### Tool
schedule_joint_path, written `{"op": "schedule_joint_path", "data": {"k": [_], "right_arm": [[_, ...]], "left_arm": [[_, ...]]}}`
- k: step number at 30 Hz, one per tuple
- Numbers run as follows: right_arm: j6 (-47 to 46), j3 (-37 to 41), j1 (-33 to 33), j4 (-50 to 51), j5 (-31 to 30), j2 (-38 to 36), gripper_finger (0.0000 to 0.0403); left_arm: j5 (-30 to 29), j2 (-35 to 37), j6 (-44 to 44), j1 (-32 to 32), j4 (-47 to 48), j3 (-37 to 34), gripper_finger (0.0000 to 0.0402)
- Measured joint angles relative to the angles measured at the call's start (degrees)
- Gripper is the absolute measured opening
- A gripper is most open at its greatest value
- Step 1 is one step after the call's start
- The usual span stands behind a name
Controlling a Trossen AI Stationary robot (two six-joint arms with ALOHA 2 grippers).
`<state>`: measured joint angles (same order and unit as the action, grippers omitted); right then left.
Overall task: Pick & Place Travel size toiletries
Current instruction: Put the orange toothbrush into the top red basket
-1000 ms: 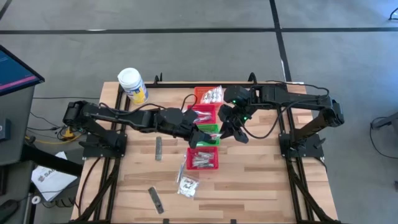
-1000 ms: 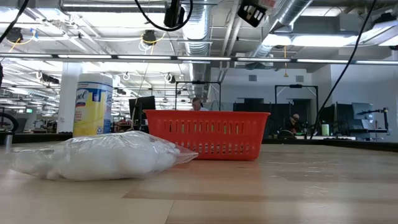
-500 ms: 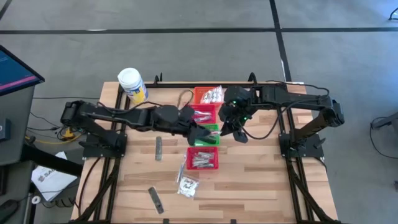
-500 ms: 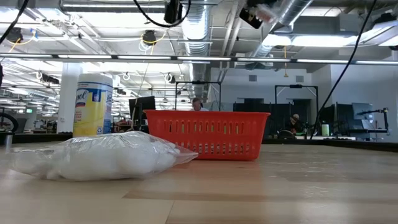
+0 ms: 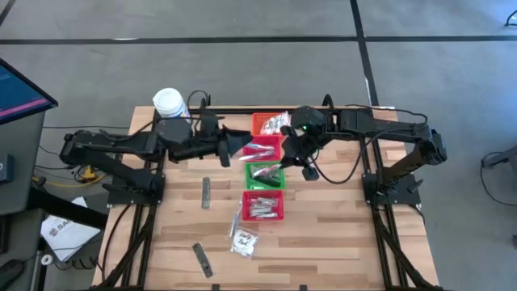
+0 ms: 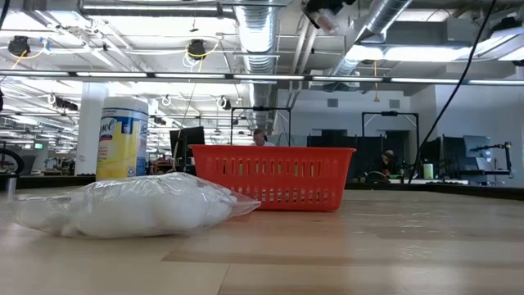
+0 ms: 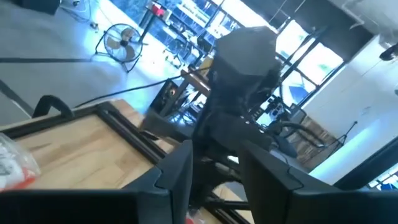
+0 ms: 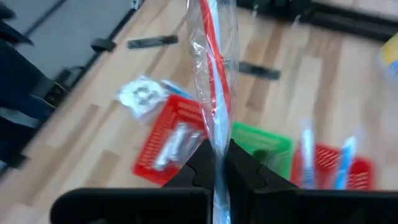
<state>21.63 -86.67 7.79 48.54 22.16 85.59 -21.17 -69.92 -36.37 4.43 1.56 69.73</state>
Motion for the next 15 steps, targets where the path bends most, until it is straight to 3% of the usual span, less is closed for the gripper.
{"op": "schedule_joint_path", "data": {"k": [7, 15], "right_arm": [[13.46, -0.26, 3.21, -5.01, 1.14, 5.66, 0.0012], [19.25, 0.03, 8.42, -7.52, 0.12, 19.51, 0.0006]], "left_arm": [[-0.03, 0.48, 0.65, 0.0, -0.04, -0.28, 0.0122], [-0.28, 0.81, -0.1, -0.33, 0.41, -3.82, 0.0121]]}}
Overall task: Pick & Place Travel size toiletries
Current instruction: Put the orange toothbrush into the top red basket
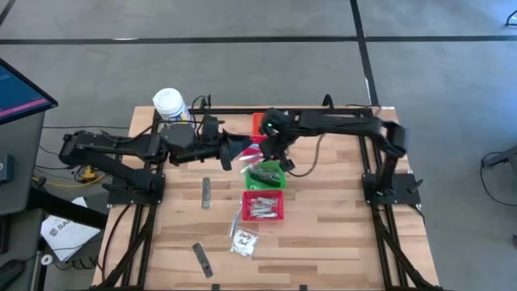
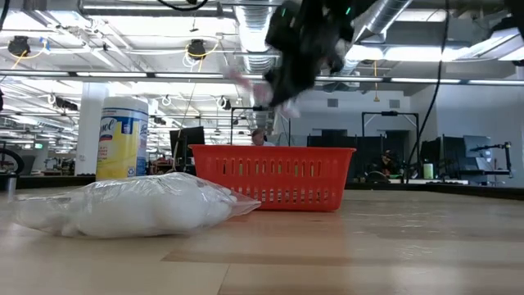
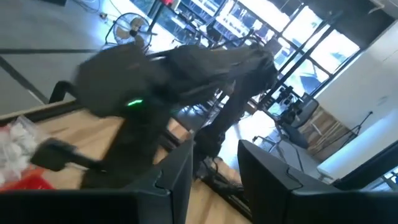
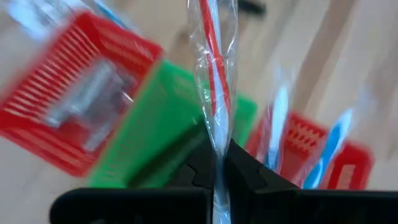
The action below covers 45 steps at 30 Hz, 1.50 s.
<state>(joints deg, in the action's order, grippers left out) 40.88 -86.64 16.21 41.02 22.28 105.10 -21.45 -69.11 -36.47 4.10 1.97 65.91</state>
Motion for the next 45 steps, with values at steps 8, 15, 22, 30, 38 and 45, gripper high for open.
{"op": "schedule_joint_path", "data": {"k": [8, 15, 22, 30, 38, 45], "right_arm": [[2.73, -0.01, 5.28, -4.91, 2.99, 9.51, 0.0006], [0.48, -0.06, 6.91, -9.55, 4.75, 10.41, 0.0011], [-3.18, -0.08, 7.23, -11.63, 4.47, 10.41, 0.0011], [-10.07, -0.08, 9.0, -11.51, 3.31, 10.41, 0.0012], [-8.57, -0.08, 9.74, -11.17, 6.25, 10.45, 0.0012], [-8.09, 3.34, 8.57, -11.78, 6.39, 10.45, 0.0012]], "left_arm": [[0.44, 0.51, -3.24, 0.11, -0.42, -3.22, 0.0121], [0.8, 0.49, -5.57, 0.11, -0.42, -4.05, 0.0121], [0.79, 0.49, -5.55, 0.11, -0.83, -4.05, 0.0121], [0.76, 0.49, -5.61, 0.11, -0.95, -4.05, 0.0121], [0.75, 0.49, -5.79, 0.11, -1.28, -4.03, 0.0121], [0.74, 0.49, -5.81, 0.11, -1.7, -4.02, 0.0121]]}}
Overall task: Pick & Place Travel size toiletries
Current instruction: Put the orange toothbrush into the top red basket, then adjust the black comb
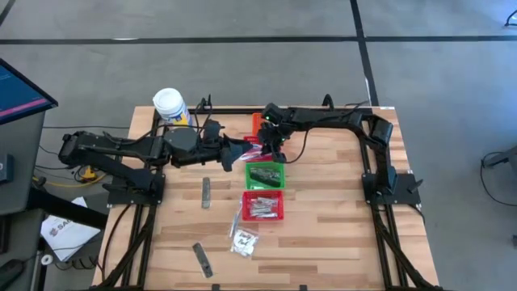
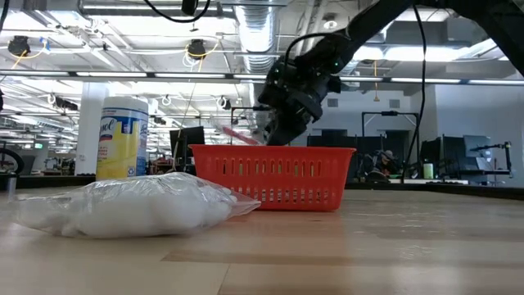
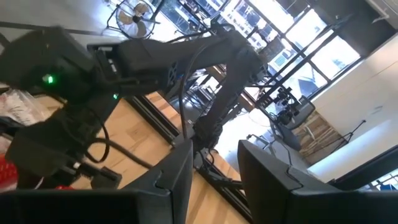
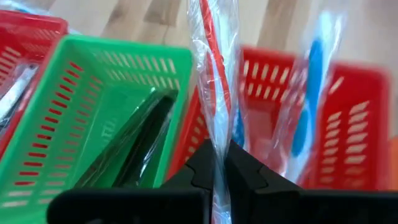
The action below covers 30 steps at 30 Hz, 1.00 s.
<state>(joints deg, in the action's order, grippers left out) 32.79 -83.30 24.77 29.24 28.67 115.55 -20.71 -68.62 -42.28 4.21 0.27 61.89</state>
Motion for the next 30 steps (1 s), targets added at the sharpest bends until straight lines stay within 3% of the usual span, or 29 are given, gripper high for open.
{"op": "schedule_joint_path", "data": {"k": [5, 19, 25, 30], "right_arm": [[-3.66, 4.04, 0.54, -4.16, -2.35, 0.07, 0.0012], [-7.55, 4.23, -0.31, -5.86, -9.28, 0.07, 0.0055], [-8.54, 4.22, -1.05, -5.72, -9.19, -0.41, 0.0096], [-11.08, 2.09, -1.53, -3.8, -9.15, -0.46, 0.0153]], "left_arm": [[0.0, 0.0, 0.0, 0.0, -0.41, 0.02, 0.0121], [0.0, 0.0, 0.0, 0.02, -0.4, 0.02, 0.0121], [-0.06, 0.0, 0.0, 0.46, -0.39, 0.02, 0.0121], [-0.04, 0.0, 0.0, 0.99, -0.37, 0.02, 0.0121]]}}
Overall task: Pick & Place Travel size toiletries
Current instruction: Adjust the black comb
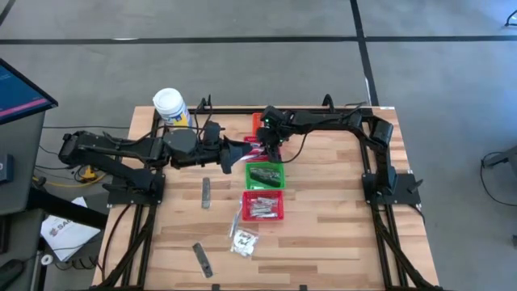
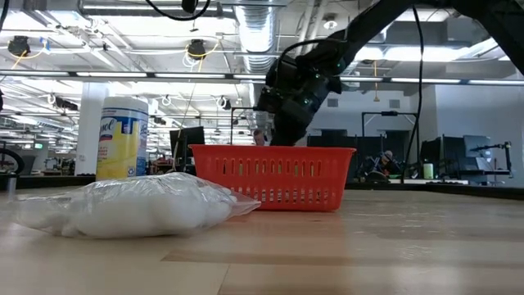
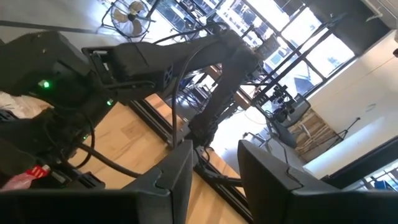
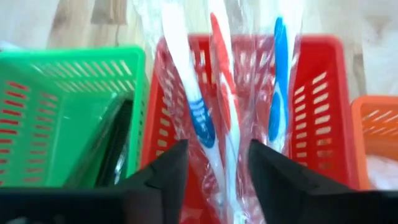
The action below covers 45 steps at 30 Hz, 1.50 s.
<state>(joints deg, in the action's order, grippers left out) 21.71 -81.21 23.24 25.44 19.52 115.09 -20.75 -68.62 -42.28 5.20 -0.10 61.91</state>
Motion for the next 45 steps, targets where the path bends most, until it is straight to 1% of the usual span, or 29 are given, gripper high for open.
{"op": "schedule_joint_path", "data": {"k": [6, 10, 15, 19, 25, 33, 42, 45], "right_arm": [[-0.79, -4.23, -0.48, 6.06, 0.09, -0.02, 0.0229], [-0.8, -8.11, -0.82, 11.73, 0.1, -0.02, 0.0254], [0.79, -12.25, -1.5, 18.65, 0.59, -0.02, 0.0259], [3.8, -15.63, -1.95, 26.11, 4.11, -0.02, 0.0259], [4.94, -20.42, -1.91, 35.8, 9.38, -0.02, 0.0259], [8.83, -25.63, -1.79, 50.12, 18.37, -0.06, 0.0259], [15.72, -26.84, -1.79, 64.1, 31.65, -0.07, 0.0259], [17.13, -26.69, -1.95, 64.53, 36.24, -0.11, 0.0259]], "left_arm": [[-0.04, 0.0, 0.0, 0.51, 0.0, 0.0, 0.0121], [-0.02, 0.0, 0.0, 0.56, 0.01, 0.0, 0.0121], [-0.02, 0.0, 0.0, 0.56, 0.0, 0.0, 0.0121], [-0.03, 0.0, 0.0, 0.56, 0.02, 0.02, 0.0121], [-0.02, 0.0, 0.0, 0.54, 0.04, 0.0, 0.0121], [-0.02, 0.0, 0.0, 0.54, 0.06, 0.02, 0.0121], [0.0, 0.0, 0.0, 0.54, 0.07, 0.0, 0.0121], [0.41, 0.0, -0.13, 0.51, 0.11, 0.02, 0.0121]]}}
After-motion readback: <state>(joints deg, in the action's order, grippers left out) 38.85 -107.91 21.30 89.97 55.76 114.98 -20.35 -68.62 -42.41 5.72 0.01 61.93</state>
